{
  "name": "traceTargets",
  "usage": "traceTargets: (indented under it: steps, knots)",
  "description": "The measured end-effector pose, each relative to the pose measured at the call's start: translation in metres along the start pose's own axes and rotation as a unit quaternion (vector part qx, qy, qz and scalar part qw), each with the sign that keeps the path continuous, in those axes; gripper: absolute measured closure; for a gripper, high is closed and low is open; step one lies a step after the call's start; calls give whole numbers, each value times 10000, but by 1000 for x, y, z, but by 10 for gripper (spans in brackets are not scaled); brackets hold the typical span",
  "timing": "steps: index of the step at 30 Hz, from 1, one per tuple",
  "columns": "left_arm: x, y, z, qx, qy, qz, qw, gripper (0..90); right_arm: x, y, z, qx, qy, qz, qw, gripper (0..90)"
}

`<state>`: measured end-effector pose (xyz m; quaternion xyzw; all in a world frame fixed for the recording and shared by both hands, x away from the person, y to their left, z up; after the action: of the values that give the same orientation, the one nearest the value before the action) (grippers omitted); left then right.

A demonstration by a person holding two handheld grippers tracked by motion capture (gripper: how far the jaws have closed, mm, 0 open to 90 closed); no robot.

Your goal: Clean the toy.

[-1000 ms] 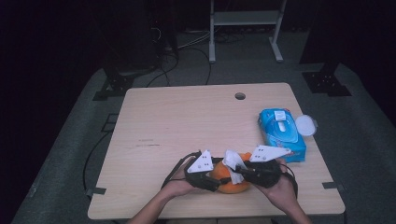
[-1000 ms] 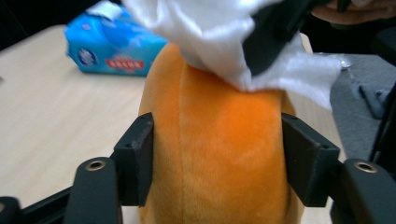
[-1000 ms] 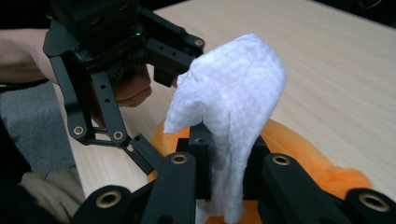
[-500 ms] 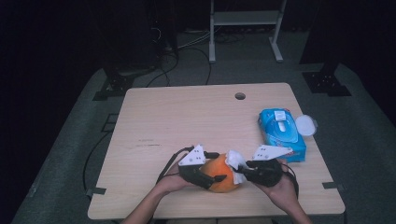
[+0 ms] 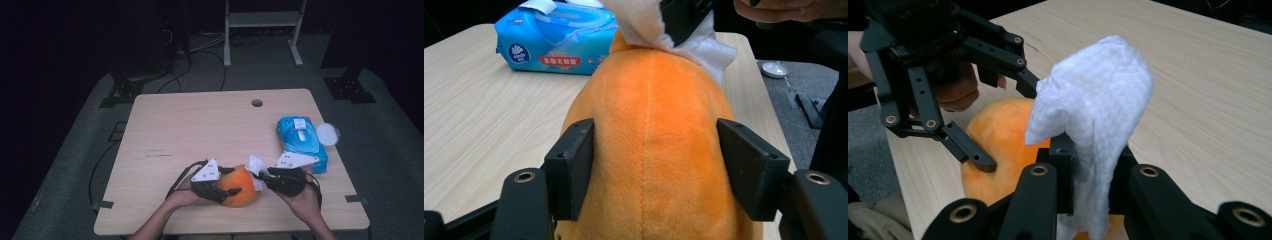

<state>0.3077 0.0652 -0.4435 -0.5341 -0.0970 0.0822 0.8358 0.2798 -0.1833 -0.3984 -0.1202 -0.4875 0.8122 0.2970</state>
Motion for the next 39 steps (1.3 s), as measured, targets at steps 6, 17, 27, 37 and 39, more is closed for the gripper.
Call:
traceTargets:
  steps: [6, 17, 27, 37, 39]
  knots:
    - [-1, 2, -1, -41, 0, 83, 10000, 340, -16, 11, 2, 8, -46, -333, 9994, 787]
    - [-9, -1, -7, -54, 149, -136, 9998, 336, -15, 7, -2, 27, 33, -195, 9998, 787]
    - [-5, 1, -7, -110, 123, -25, 9999, 323, -2, 0, 11, -185, -213, -97, 9996, 786]
    - [11, 4, -2, -170, -189, 524, 9983, 313, -13, 14, 3, 51, 81, -301, 9995, 788]
    - [12, 3, -3, -166, -218, 596, 9978, 312, -7, 11, 0, 20, -11, -206, 9998, 788]
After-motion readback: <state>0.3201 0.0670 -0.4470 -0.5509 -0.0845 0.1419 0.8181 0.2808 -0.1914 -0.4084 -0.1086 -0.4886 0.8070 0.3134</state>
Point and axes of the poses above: each handheld gripper's, and its own axes: z roughly backward along the jaws, y roughly out of its underside, x roughly to its left, the point moved 1 cm from there along -z, roughly forward along the jaws, and after that the axes turned 2 degrees about -y, right-handed, at the moved point
